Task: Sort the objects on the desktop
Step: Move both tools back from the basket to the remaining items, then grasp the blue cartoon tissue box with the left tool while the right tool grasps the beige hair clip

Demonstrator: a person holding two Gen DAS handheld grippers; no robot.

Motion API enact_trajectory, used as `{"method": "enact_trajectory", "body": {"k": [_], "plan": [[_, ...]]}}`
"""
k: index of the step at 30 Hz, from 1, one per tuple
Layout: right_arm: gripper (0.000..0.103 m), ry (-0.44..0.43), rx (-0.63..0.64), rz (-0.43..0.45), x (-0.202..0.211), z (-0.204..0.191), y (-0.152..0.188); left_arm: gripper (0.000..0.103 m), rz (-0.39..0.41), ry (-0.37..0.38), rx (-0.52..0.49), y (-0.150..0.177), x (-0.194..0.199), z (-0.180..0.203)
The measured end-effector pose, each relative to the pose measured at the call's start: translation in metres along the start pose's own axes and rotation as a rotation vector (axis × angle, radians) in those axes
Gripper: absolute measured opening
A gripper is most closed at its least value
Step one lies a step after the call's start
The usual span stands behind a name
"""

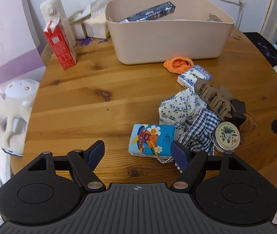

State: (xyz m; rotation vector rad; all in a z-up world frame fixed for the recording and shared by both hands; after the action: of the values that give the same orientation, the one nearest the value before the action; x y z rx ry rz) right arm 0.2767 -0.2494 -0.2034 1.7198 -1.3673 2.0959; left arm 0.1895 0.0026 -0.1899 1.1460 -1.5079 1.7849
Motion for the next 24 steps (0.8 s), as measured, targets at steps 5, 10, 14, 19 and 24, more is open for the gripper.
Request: {"method": "enact_trajectory", "body": {"k": [5, 10, 14, 19, 24], "plan": [[0.103, 0.008, 0.031, -0.033, -0.016, -0.010, 0.002, 0.076, -0.038, 0.054, 0.013, 0.002, -0.012, 0.004], [0.103, 0.017, 0.044, -0.064, -0.031, -0.016, 0.001, 0.076, -0.060, 0.061, -0.003, 0.003, -0.024, 0.005], [0.103, 0.028, 0.054, -0.086, -0.042, -0.019, 0.002, 0.076, -0.082, 0.086, -0.007, 0.003, -0.035, 0.004], [0.103, 0.046, 0.061, -0.100, -0.053, -0.024, 0.002, 0.076, -0.099, 0.107, -0.009, 0.001, -0.046, 0.004], [0.099, 0.053, 0.075, -0.090, -0.058, -0.026, -0.002, 0.076, -0.109, 0.123, -0.015, 0.001, -0.055, 0.006]]}}
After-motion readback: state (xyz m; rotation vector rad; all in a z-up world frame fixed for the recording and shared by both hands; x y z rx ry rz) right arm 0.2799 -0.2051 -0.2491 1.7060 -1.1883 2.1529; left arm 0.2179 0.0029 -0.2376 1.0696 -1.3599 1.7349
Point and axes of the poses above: each gripper's, at about its wrist camera, not at the fingertips, and x roughly against the way its jaws point, z to its right, y to its underside, the point moved 10 cm from there along -x, roughly the way its jaws point, and after that the axes turned 8 degrees about x, right-handed, at the moved point
